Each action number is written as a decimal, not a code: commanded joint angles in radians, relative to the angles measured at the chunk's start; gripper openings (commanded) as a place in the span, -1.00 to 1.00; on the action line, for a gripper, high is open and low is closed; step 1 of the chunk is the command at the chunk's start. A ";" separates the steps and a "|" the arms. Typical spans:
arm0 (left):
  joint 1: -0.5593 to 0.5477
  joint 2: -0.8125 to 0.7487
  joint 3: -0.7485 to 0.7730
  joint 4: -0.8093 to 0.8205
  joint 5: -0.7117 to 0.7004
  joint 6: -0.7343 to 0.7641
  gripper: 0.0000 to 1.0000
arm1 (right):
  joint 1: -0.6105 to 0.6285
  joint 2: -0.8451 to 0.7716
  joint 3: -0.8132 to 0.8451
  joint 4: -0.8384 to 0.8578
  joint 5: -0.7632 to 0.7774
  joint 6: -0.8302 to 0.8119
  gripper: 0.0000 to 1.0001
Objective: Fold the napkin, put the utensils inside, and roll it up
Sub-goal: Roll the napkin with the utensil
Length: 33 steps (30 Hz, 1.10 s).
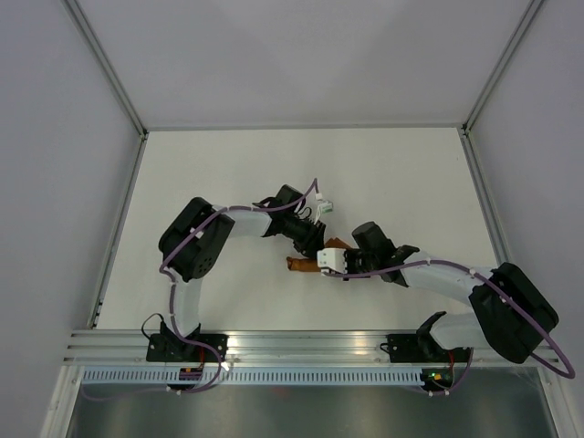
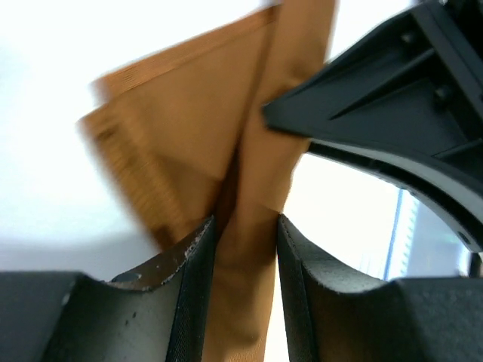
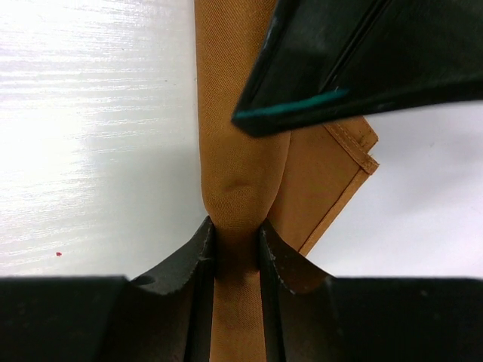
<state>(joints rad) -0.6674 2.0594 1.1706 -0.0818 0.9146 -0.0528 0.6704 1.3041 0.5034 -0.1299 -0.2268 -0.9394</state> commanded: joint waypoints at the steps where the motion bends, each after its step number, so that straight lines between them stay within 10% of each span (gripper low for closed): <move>1: 0.060 -0.085 -0.074 0.075 -0.247 -0.091 -0.13 | -0.029 0.057 0.030 -0.183 -0.049 -0.004 -0.85; 20: 0.052 -0.786 -0.698 0.706 -0.853 -0.081 -0.01 | -0.236 0.604 0.573 -0.757 -0.336 -0.200 -0.89; 33: -0.285 -0.662 -0.620 0.622 -0.994 0.295 0.05 | -0.270 0.780 0.710 -0.830 -0.356 -0.184 -0.88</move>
<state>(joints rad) -0.9054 1.3437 0.5014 0.5426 -0.0311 0.0875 0.3885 1.9697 1.2621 -0.9672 -0.6792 -1.0847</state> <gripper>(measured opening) 0.518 0.302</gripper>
